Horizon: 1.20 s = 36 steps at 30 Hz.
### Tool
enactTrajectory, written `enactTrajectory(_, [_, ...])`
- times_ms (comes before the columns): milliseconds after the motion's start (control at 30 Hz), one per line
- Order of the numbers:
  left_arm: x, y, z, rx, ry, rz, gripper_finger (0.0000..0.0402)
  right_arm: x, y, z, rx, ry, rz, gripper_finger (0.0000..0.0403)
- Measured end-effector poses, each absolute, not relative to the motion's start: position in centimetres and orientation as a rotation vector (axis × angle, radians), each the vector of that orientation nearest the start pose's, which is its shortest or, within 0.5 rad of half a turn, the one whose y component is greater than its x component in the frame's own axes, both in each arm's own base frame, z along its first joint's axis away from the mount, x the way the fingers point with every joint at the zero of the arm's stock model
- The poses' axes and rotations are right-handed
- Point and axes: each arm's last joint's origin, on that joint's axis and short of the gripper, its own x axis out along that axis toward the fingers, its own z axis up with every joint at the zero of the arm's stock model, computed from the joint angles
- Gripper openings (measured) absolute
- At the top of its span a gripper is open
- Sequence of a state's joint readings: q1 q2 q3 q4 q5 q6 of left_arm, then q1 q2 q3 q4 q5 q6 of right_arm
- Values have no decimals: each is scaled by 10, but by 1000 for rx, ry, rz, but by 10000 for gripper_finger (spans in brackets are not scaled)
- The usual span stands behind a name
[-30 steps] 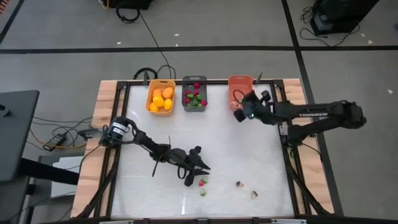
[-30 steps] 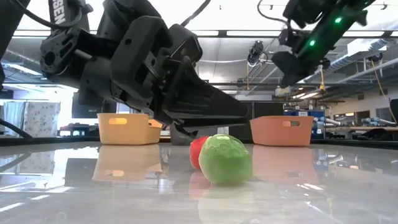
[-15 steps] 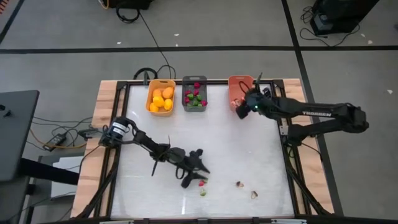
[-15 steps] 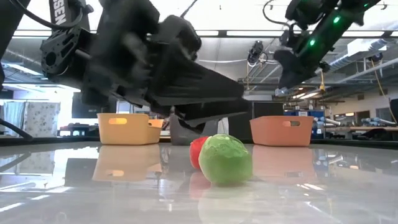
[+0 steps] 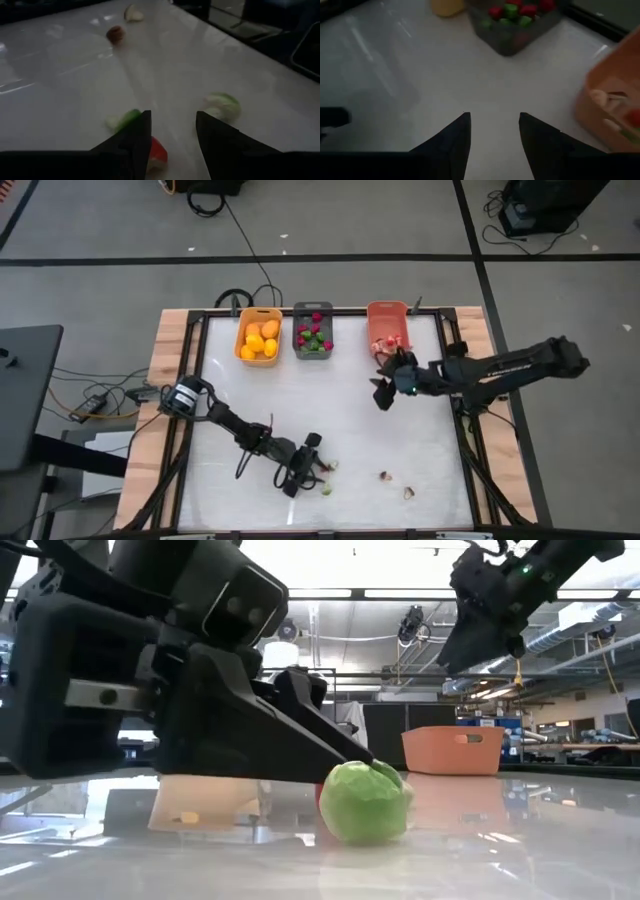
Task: Sort produce into baskets
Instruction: Put the red mushroom into the orange bin
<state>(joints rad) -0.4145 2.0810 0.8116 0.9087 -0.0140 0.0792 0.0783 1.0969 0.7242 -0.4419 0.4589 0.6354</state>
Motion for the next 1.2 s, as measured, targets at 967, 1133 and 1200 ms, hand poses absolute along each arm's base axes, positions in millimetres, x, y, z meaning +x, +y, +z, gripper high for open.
enactTrajectory(967, [342,-133,112,163,232,-68,16,218,52,240,394,545,-451,173])
enactTrajectory(1133, [346,-123,141,120,126,-30,17,226,74,230,390,561,-379,171])
enactTrajectory(1200, [347,-120,150,94,56,-18,17,232,83,224,390,564,-340,171])
